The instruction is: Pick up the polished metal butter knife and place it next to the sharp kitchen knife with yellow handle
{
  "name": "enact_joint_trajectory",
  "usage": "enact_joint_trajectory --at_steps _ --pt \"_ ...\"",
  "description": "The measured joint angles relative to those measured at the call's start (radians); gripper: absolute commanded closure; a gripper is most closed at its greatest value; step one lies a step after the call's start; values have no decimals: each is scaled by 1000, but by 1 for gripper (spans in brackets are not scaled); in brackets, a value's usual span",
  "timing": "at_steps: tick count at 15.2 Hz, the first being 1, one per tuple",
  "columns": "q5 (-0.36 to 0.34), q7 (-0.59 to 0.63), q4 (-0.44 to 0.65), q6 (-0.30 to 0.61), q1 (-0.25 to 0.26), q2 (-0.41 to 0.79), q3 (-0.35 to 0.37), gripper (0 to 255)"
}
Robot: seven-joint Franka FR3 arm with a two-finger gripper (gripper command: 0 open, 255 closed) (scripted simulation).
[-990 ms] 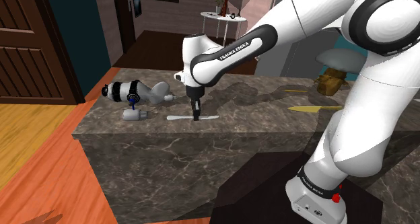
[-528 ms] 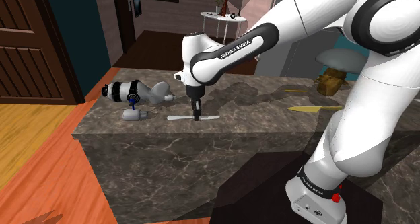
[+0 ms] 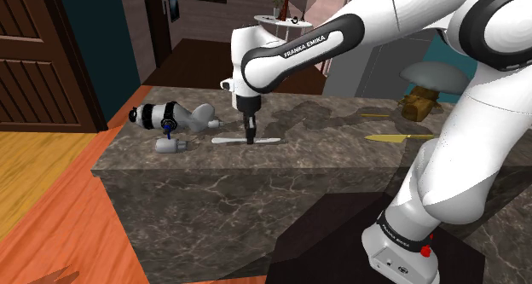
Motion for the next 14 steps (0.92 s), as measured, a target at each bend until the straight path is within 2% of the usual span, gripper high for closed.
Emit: enact_joint_trajectory --at_steps 12,14 --pt "8 -6 96 -152 0 -57 0 255" --pt "8 -31 72 -154 -12 -83 -12 255"
